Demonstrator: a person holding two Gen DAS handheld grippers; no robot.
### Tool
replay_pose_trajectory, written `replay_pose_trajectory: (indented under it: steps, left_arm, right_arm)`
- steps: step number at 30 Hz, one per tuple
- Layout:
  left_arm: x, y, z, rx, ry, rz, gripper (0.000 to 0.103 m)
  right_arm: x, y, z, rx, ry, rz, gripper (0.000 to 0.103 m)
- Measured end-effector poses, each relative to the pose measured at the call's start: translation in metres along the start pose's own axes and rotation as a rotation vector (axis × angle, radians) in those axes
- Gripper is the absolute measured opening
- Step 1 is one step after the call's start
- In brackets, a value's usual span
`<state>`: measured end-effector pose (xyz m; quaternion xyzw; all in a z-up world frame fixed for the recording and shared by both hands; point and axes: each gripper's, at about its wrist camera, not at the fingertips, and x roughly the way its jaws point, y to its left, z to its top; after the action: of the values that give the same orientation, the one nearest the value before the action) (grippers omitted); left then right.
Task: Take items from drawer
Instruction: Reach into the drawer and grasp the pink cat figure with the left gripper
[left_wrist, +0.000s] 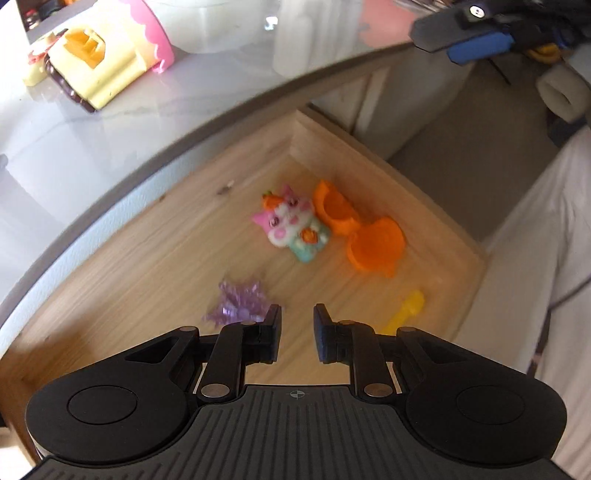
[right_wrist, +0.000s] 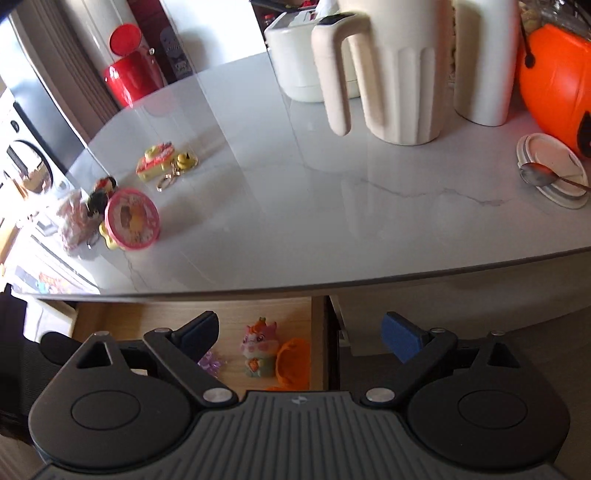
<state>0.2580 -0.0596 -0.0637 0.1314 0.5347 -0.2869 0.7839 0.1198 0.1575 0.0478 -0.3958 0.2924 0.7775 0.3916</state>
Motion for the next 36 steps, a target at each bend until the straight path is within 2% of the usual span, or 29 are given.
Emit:
replay_pose_trajectory:
  steps: [2, 6, 8, 10, 14, 17, 19, 22, 25, 28, 31, 36]
  left_arm:
    - [0.010, -0.003, 0.016, -0.065, -0.030, 0.017, 0.020]
    - [0.036, -0.006, 0.036, -0.200, -0.065, -0.016, 0.021]
    - [0.053, -0.005, 0.044, -0.251, 0.005, -0.002, 0.021]
    - [0.062, 0.000, 0.048, -0.312, 0.024, 0.012, 0.022]
    - [0.059, 0.013, 0.047, -0.482, -0.121, 0.094, 0.022]
    - [0.073, 0.016, 0.047, -0.554, -0.090, 0.087, 0.022]
    - [0.076, 0.013, 0.050, -0.541, -0.118, 0.112, 0.022]
    - [0.083, 0.006, 0.055, -0.499, -0.118, 0.145, 0.022]
    - [0.086, 0.000, 0.061, -0.437, -0.079, 0.166, 0.023]
    - [0.083, 0.000, 0.065, -0.393, -0.016, 0.149, 0.023]
    - [0.081, 0.004, 0.062, -0.396, 0.011, 0.133, 0.023]
    - [0.089, 0.008, 0.061, -0.431, -0.009, 0.126, 0.023]
  right_arm:
    - [-0.005, -0.007, 0.002, 0.044, -0.022, 0.007, 0.096]
    - [-0.011, -0.021, 0.004, 0.103, -0.038, 0.035, 0.097]
    - [-0.011, -0.026, 0.005, 0.121, -0.031, 0.043, 0.098]
    - [-0.012, -0.029, 0.006, 0.130, -0.028, 0.054, 0.098]
    - [-0.015, -0.030, 0.006, 0.126, -0.034, 0.073, 0.098]
    - [-0.017, -0.032, 0.007, 0.132, -0.040, 0.101, 0.099]
    - [-0.018, -0.032, 0.007, 0.137, -0.042, 0.114, 0.099]
    - [-0.019, -0.030, 0.007, 0.132, -0.042, 0.129, 0.100]
    - [-0.020, -0.029, 0.007, 0.131, -0.045, 0.134, 0.100]
    - [-0.021, -0.032, 0.007, 0.147, -0.048, 0.136, 0.101]
    - [-0.023, -0.036, 0.007, 0.164, -0.051, 0.138, 0.103]
    - [-0.023, -0.035, 0.007, 0.168, -0.052, 0.141, 0.103]
